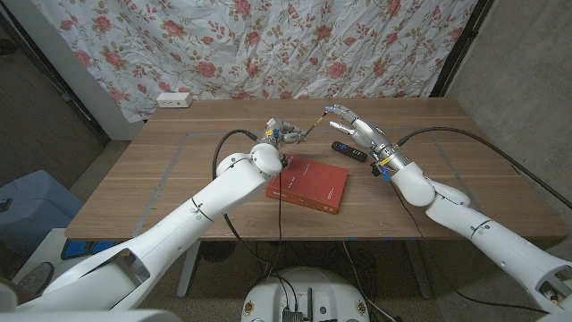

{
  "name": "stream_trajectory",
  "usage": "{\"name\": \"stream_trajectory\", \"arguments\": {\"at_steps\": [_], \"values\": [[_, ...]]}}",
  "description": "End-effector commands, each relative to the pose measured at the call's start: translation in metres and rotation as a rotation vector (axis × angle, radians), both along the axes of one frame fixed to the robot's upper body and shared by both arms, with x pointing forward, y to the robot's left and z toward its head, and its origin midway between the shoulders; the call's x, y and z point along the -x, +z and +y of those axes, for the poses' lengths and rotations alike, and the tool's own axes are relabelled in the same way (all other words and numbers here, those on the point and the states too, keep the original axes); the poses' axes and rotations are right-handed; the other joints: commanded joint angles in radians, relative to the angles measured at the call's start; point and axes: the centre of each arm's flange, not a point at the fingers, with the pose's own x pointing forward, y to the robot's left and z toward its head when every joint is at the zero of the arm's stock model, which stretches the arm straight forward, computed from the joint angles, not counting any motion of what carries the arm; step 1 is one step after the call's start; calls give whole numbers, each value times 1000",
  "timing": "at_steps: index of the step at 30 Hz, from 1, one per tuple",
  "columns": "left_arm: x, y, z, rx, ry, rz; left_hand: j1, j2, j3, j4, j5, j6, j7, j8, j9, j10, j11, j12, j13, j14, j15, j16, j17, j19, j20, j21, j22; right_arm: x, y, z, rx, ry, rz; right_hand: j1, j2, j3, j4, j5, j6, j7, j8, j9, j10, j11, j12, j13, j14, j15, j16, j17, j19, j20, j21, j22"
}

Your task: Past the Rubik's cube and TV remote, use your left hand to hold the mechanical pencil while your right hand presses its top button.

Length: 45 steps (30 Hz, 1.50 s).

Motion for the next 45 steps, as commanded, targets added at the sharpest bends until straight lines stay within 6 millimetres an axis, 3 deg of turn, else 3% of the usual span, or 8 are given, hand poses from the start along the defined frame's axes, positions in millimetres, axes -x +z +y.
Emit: {"name": "stream_trajectory", "arguments": {"at_steps": [1,45], "values": [[1,0,-2,0,7,-3,3,12,-5,2,3,9,0,8,4,14,-11,3,5,-2,-151,-2,1,-3,-26,0,6,1,-3,-2,-1,0,5,-8,16,1,5,4,9,-7,7,0,6,-2,5,2,-7,-1,6,4,-6,0,2,3],[4,0,-4,3,2,-19,5,13,-9,1,3,10,1,9,4,14,-10,3,4,-3,-152,-2,1,-3,-26,1,6,2,-11,7,21,30,39,-16,17,-1,12,6,33,-6,10,0,-1,-11,4,1,-16,-4,4,6,-10,-4,2,3]]}}
